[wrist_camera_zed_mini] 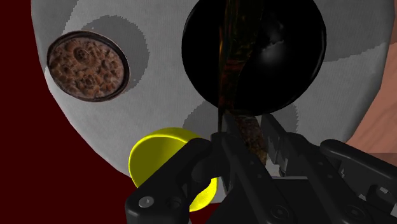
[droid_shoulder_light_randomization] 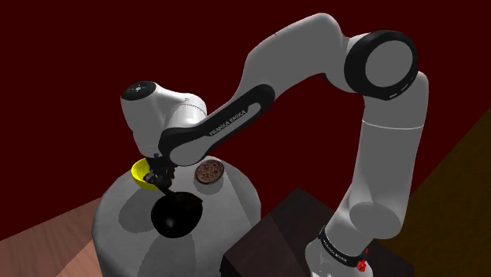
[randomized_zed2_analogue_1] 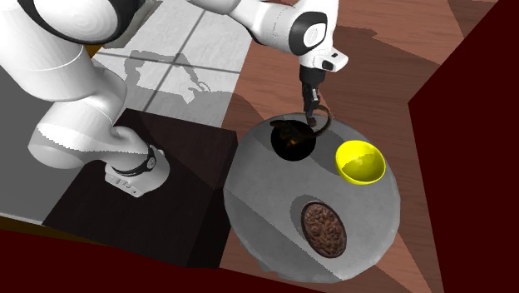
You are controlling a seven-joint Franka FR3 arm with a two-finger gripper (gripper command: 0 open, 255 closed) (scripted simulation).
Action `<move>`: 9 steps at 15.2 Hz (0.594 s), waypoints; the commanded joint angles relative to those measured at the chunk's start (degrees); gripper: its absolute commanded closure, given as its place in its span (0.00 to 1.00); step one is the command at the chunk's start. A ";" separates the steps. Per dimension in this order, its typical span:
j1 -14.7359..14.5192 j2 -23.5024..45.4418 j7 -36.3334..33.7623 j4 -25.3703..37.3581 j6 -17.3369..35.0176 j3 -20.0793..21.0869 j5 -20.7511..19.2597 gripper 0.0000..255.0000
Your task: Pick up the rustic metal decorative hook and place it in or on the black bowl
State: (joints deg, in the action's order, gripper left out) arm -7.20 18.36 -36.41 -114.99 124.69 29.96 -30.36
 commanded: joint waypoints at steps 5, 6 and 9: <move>-0.69 2.48 -2.11 -0.67 2.44 -0.91 -2.29 1.00; -0.69 2.48 -2.11 -0.66 2.44 -0.91 -2.29 1.00; -0.69 2.48 -2.11 -0.66 2.44 -0.92 -2.29 1.00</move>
State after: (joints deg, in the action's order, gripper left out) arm -7.88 20.83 -38.50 -115.67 127.11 29.05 -32.64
